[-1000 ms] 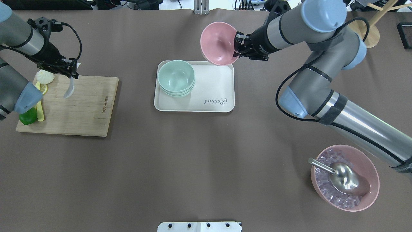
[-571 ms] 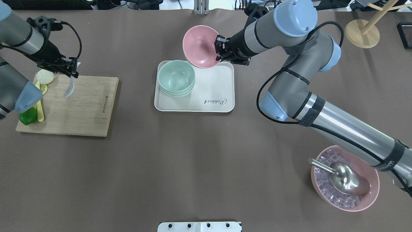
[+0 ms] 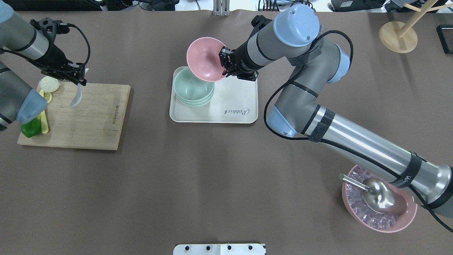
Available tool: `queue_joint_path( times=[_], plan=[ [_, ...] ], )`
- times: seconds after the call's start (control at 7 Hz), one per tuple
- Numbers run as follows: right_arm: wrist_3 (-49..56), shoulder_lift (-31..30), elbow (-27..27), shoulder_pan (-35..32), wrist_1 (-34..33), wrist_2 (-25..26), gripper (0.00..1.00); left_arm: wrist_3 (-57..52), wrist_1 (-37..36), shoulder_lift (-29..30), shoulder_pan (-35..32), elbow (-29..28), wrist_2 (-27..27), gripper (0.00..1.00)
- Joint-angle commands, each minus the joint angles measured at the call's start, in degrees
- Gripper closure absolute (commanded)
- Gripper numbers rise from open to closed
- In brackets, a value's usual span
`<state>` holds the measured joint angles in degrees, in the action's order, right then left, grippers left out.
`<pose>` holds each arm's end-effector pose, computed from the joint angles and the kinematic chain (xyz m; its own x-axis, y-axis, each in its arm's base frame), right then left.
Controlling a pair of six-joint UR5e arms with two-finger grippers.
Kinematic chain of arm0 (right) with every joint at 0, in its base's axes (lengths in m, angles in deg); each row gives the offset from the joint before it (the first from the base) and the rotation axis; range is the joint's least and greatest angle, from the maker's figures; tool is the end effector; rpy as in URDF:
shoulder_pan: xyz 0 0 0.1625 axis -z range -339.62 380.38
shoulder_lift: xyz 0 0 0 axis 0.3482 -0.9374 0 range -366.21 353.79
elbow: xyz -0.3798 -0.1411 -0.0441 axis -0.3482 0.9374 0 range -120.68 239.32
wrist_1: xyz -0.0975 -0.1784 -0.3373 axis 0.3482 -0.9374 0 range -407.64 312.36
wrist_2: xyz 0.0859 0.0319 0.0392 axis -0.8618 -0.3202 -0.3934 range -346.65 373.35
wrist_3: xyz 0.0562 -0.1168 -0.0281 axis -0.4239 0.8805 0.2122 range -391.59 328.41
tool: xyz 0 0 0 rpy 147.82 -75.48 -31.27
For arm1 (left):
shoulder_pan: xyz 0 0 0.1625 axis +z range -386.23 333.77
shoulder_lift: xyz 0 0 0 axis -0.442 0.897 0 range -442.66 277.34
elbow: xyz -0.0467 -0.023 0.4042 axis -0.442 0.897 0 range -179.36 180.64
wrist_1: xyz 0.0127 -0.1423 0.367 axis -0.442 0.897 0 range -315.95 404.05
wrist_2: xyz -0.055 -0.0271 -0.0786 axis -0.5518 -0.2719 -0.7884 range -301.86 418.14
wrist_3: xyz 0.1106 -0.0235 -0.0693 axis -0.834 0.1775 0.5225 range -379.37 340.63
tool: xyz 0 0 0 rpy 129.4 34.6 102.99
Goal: Stack pink bowl on green and place spoon
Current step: 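Carry the pink bowl with the right gripper onto the mint-green bowls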
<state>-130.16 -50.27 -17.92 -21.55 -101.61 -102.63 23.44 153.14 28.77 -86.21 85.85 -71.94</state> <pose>-0.5076 -0.5571 0.1923 0.2172 0.3750 0.9012 -0.3321 0.8966 -0.2930 0.2809 -0.5817 0.4600 0.6241 0.0419 -0.7802 0.0244 0.9970 0.0731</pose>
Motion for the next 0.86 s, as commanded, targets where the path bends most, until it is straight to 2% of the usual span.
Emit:
queue_joint_path(
  times=[0.0, 0.71],
  plan=[
    [-3.2, 0.8, 0.9, 0.6, -0.3, -0.5, 1.00, 0.0, 0.0, 0.0, 0.0, -0.1, 0.0, 1.00],
    [-5.5, 1.9, 1.8, 2.3, -1.9, -1.2, 1.00, -0.1, 0.3, 0.0, 0.0, -0.7, 0.1, 1.00]
  ],
)
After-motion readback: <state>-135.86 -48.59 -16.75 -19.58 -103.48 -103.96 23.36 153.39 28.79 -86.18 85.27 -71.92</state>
